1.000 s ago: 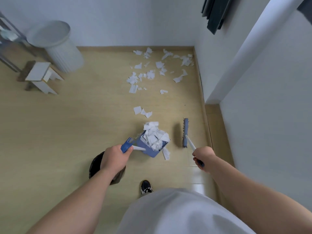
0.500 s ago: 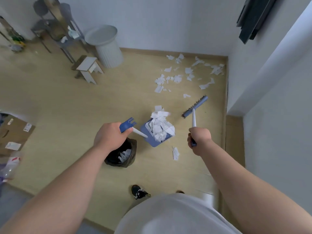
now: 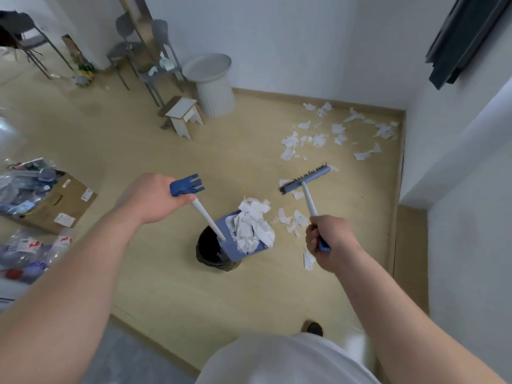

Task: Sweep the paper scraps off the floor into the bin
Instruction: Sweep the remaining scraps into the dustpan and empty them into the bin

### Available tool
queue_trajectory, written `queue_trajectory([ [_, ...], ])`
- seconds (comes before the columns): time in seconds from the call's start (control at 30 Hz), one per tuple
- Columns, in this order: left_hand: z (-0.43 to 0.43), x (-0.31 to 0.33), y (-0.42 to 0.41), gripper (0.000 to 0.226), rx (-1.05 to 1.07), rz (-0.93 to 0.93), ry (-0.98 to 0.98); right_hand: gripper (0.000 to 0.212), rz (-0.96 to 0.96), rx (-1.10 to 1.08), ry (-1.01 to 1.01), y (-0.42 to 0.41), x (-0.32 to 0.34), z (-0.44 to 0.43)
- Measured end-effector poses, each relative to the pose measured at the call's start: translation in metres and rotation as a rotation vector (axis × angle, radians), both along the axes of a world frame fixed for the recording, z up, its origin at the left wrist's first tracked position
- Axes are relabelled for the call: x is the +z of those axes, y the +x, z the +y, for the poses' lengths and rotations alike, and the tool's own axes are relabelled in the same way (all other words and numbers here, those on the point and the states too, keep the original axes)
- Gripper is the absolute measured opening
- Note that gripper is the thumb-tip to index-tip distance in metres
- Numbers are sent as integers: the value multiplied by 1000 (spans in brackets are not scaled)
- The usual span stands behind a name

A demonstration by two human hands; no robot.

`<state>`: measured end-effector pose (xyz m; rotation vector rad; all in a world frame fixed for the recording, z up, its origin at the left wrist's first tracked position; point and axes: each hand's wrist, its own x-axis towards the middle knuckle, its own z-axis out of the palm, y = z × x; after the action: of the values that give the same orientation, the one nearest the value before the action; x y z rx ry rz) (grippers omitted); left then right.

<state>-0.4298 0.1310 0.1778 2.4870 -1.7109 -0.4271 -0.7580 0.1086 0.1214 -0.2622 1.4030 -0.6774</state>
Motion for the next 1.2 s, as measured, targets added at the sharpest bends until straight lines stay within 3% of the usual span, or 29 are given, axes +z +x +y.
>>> queue_trajectory([
  [0.3, 12, 1, 35, 52, 20, -85, 104, 7, -49, 225, 25, 40, -18, 10],
  [0.63, 13, -2, 48, 35, 30, -131, 149, 11, 13, 451, 3, 65, -25, 31],
  [0.93, -3, -3, 61, 44, 2, -175, 221, 9, -18, 510, 31, 74, -23, 42],
  [1.2, -12, -14, 65, 37, -12, -232, 258, 8, 38, 599, 35, 81, -32, 47],
])
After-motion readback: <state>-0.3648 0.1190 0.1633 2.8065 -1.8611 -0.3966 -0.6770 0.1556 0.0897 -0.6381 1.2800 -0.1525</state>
